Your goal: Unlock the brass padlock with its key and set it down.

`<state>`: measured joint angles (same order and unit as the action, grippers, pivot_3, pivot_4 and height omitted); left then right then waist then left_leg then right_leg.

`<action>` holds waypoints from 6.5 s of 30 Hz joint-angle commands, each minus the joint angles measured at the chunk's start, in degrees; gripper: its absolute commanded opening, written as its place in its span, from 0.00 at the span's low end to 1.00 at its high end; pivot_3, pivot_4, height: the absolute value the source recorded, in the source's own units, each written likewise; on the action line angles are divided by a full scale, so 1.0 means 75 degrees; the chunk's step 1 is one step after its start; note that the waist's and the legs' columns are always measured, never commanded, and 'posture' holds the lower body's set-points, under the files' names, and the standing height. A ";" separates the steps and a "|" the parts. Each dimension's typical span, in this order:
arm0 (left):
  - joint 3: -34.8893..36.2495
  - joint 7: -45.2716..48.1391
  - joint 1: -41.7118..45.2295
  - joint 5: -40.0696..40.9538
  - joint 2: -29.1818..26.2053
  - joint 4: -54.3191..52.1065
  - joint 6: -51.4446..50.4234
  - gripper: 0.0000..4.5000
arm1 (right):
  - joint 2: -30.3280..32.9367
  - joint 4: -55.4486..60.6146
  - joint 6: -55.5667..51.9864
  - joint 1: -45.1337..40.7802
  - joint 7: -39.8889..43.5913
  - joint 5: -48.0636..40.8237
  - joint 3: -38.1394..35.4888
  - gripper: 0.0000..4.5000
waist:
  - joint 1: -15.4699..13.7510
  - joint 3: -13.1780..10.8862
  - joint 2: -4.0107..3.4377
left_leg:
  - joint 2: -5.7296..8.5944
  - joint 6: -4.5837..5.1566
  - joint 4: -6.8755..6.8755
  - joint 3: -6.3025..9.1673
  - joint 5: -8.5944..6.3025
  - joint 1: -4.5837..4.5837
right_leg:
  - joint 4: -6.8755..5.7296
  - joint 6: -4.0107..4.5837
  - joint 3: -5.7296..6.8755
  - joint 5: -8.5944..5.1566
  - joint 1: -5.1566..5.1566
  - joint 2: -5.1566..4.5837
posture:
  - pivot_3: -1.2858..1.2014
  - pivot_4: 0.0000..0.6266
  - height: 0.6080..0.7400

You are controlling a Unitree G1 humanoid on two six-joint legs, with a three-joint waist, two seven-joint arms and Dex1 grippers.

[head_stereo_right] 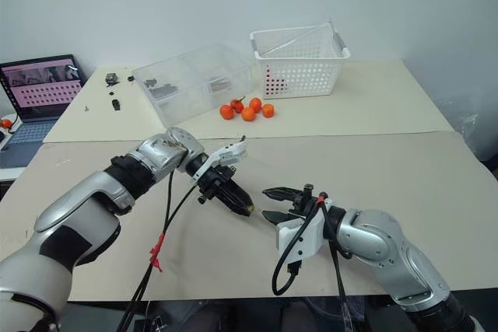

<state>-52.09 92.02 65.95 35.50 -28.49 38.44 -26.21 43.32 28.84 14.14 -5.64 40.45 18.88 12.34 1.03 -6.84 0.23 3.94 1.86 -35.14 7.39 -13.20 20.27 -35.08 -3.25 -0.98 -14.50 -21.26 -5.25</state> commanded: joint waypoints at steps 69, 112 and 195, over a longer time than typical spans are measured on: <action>-0.0534 0.0064 0.0730 0.0485 0.0354 0.0046 0.0430 0.18 | -0.0429 0.0352 -0.0358 0.0061 0.0173 -0.0458 -0.0176 0.03 | -0.0003 -0.0001 0.0001 | 0.0001 0.0001 -0.0002 -0.0001 -0.0001 0.0000 | 0.0002 0.0002 0.0000 -0.0004 0.0000 0.0000 | 0.52 0.24 1.00; 0.4243 -0.1607 -0.1428 -0.1596 0.0315 -0.1967 -0.0349 0.99 | -0.0146 -0.0268 -0.1270 -0.0502 0.0842 -0.1844 -0.0730 0.03 | 0.0009 0.0003 -0.0005 | 0.0000 -0.0002 -0.0002 0.0024 0.0000 0.0000 | -0.0002 0.0012 -0.0004 0.0000 0.0004 -0.0007 | 0.52 0.24 1.00; 0.5007 -0.1016 -0.2967 -0.2551 -0.1899 -0.4426 -0.1102 0.99 | -0.0812 -0.3640 0.1791 -0.2113 -0.0732 0.1052 0.1059 0.03 | 0.0085 0.0005 -0.0011 | -0.0014 -0.0027 0.0028 0.0018 0.0015 -0.0008 | -0.0006 0.0021 -0.0009 0.0005 -0.0012 0.0001 | 0.52 0.24 1.00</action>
<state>-15.31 84.86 43.64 16.53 -41.58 7.94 -35.10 37.42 2.20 24.41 -19.73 37.09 25.59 20.24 1.67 -6.80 0.14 3.84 1.56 -34.90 7.53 -13.03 20.21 -35.13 -3.09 -1.05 -14.46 -21.36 -5.25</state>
